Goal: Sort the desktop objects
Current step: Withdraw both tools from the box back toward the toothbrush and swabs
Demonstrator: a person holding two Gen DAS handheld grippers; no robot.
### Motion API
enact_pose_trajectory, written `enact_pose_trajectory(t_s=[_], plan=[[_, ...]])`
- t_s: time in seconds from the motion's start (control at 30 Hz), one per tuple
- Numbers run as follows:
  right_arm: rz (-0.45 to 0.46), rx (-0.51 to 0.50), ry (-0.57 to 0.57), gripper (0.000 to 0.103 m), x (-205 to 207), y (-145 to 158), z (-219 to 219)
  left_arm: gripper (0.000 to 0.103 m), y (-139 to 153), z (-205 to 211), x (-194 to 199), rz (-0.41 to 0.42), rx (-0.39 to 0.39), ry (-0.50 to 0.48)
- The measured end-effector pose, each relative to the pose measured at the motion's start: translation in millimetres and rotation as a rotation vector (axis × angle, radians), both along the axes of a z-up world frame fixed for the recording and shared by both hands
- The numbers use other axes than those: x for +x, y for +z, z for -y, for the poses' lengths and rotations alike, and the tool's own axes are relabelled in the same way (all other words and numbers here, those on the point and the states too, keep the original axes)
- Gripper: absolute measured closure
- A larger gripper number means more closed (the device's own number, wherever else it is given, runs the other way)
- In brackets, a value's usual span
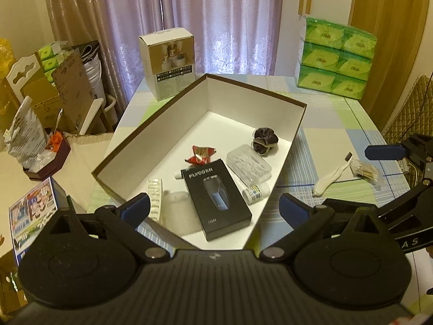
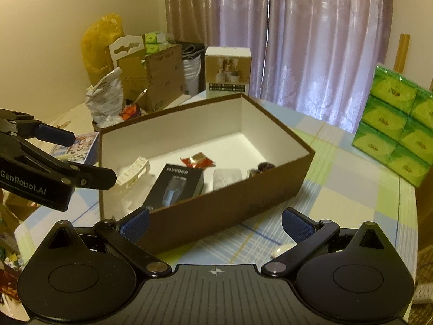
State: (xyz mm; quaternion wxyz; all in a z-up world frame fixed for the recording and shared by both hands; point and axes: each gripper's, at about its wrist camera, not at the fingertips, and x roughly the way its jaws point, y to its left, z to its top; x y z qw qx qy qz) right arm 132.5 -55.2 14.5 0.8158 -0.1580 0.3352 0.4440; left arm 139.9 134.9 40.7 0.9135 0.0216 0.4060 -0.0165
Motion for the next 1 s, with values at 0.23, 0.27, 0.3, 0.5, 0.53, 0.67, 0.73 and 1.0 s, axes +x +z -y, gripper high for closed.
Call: enact_pose_trajectory(t_s=[0.23, 0.27, 0.3, 0.5, 0.53, 0.67, 0.73, 1.0], plan=[[-0.029, -0.015, 0.003, 0.002, -8, -6, 19, 0.003, -9, 12, -17, -0.027, -0.006, 0.020], [-0.034, -0.017, 0.001, 0.002, -9, -7, 22, 0.003, -10, 13, -20, -0.031, -0.007, 0.022], [-0.039, -0.019, -0.001, 0.002, -10, -8, 26, 0.003, -12, 16, -23, -0.036, -0.009, 0.025], [-0.068, -0.031, -0.016, 0.002, -17, -14, 52, 0.003, -25, 28, -41, -0.069, -0.018, 0.040], [-0.074, -0.034, -0.021, 0.002, -18, -16, 56, 0.003, -27, 30, -44, -0.075, -0.022, 0.042], [-0.102, -0.041, -0.048, 0.002, -20, -22, 74, 0.003, -35, 39, -53, -0.102, -0.029, 0.044], [-0.117, -0.047, -0.068, 0.002, -19, -25, 82, 0.003, -39, 44, -56, -0.118, -0.028, 0.037], [-0.170, -0.069, -0.151, 0.002, -14, -36, 116, 0.003, -52, 73, -59, -0.151, -0.029, -0.013]])
